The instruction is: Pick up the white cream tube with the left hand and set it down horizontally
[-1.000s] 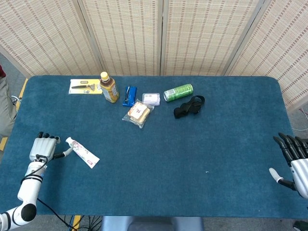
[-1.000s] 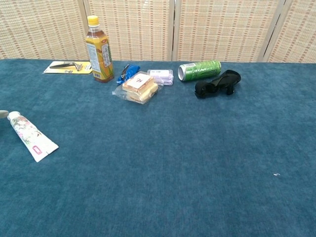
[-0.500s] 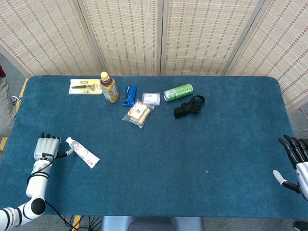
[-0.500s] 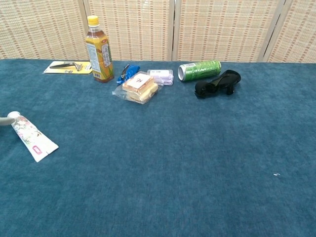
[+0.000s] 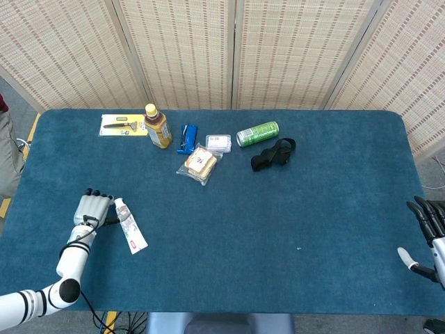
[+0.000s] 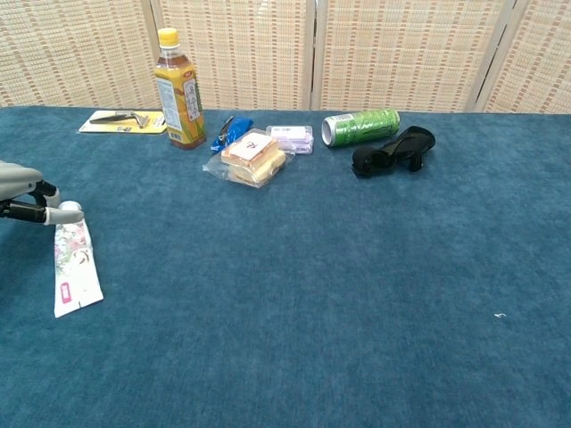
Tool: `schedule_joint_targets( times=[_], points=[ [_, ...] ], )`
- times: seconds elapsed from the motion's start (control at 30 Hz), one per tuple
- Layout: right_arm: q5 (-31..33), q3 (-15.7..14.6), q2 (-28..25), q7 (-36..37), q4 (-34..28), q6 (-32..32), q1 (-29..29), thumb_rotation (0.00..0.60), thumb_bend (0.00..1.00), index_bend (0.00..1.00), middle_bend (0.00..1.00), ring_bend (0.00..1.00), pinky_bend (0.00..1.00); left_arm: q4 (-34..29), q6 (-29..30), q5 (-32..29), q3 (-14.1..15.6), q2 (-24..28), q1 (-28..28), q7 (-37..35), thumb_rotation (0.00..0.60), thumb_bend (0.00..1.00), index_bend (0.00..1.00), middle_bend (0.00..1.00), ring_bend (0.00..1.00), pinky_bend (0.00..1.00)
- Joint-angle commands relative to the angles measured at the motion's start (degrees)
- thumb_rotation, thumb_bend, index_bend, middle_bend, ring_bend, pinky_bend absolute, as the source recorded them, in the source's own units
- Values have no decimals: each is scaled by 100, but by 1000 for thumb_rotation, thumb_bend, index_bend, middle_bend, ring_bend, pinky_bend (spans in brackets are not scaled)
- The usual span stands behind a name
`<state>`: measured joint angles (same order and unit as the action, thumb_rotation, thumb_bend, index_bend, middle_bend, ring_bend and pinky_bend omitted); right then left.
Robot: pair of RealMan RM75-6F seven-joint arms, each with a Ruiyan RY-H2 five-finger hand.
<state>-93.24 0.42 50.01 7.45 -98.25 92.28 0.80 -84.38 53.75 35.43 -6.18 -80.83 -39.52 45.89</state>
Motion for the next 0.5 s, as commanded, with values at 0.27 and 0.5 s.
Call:
schedule_joint_targets(
  times=[0.27, 0.5],
  points=[
    [43, 18, 14, 49, 49, -2, 17, 600, 212, 68, 61, 0, 0, -404, -92, 162, 102, -165, -282, -55, 8, 116, 281, 290, 137, 55],
    [65, 28, 27, 86, 91, -24, 17, 600, 211, 68, 60, 0, 0, -973, 28, 686, 221, -125, -346, -241, 16, 117, 281, 290, 138, 54]
  ],
)
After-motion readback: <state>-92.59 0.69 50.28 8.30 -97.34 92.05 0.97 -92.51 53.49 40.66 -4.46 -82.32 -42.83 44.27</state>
